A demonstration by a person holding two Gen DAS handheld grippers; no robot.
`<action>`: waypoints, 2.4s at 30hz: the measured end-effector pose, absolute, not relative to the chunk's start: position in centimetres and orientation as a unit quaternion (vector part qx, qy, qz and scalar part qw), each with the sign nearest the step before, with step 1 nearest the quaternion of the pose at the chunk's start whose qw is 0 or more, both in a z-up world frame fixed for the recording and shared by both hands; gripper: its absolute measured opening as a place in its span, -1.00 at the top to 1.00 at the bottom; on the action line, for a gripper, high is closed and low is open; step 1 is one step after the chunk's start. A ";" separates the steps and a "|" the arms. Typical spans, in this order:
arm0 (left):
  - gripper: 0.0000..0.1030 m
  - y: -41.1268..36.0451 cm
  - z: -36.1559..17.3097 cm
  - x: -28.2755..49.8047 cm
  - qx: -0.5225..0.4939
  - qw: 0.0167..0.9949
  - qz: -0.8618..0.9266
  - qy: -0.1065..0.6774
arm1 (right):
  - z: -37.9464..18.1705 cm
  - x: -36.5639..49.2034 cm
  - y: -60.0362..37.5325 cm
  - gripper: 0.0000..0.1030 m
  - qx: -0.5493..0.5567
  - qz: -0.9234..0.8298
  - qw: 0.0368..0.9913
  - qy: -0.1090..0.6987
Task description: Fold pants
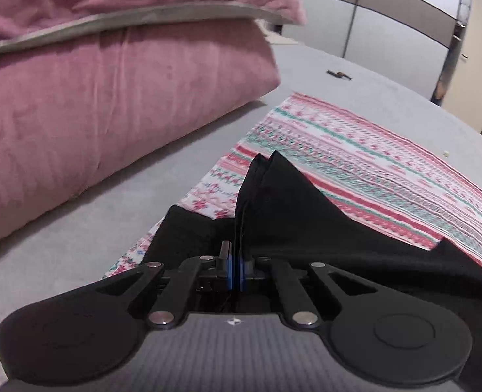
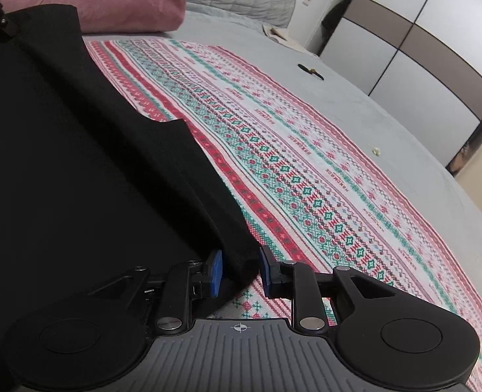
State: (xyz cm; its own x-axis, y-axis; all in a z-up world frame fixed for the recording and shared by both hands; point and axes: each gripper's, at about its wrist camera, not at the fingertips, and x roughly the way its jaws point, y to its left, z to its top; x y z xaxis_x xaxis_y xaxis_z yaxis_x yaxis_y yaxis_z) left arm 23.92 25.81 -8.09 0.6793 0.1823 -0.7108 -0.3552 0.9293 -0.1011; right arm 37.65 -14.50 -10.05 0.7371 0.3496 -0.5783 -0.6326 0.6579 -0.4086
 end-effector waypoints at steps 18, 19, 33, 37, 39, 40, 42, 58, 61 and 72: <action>0.44 26.2 -9.8 24.6 -0.102 0.902 0.165 0.385 | -9.7 39.4 -15.1 0.45 -0.250 0.250 0.909 0.221; 0.44 26.2 -9.8 24.5 -0.102 0.902 0.165 0.385 | -9.7 39.5 -15.1 0.36 -0.248 0.248 0.910 0.223; 0.43 26.4 -10.3 25.0 -0.108 0.900 0.172 0.386 | -9.5 43.1 -18.3 -0.21 -0.038 0.251 0.926 0.279; 0.43 26.7 -10.3 24.8 -0.124 0.899 0.174 0.382 | -10.1 44.2 -19.5 -0.23 0.030 0.250 0.919 0.303; 0.43 26.8 -10.4 24.7 -0.130 0.899 0.175 0.381 | -10.3 44.7 -20.3 -0.23 0.092 0.250 0.912 0.312; 0.43 26.8 -10.4 24.7 -0.129 0.899 0.174 0.380 | -10.5 45.0 -21.0 -0.23 0.126 0.245 0.905 0.323; 0.43 26.7 -10.5 24.7 -0.128 0.900 0.174 0.378 | -10.8 45.4 -22.0 -0.24 0.183 0.237 0.895 0.330; -0.13 27.1 -9.1 23.8 -0.142 0.912 0.195 0.332 | -8.9 41.5 -17.9 0.74 -0.063 0.283 0.913 0.287; -0.13 27.7 -8.7 23.2 -0.157 0.915 0.191 0.318 | -9.6 41.6 -17.7 0.77 -0.051 0.264 0.920 0.287; -0.07 28.3 -6.2 20.8 -0.177 0.916 0.234 0.275 | -10.6 44.5 -20.7 0.91 0.127 0.264 0.891 0.347</action>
State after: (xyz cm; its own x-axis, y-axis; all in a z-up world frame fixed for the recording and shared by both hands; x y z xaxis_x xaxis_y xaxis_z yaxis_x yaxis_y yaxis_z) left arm 20.84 28.32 -6.17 0.7393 0.3307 -0.5866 -0.5253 0.8282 -0.1952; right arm 44.51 -20.68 -10.65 0.6197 0.5587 -0.5511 -0.3822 0.8282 0.4098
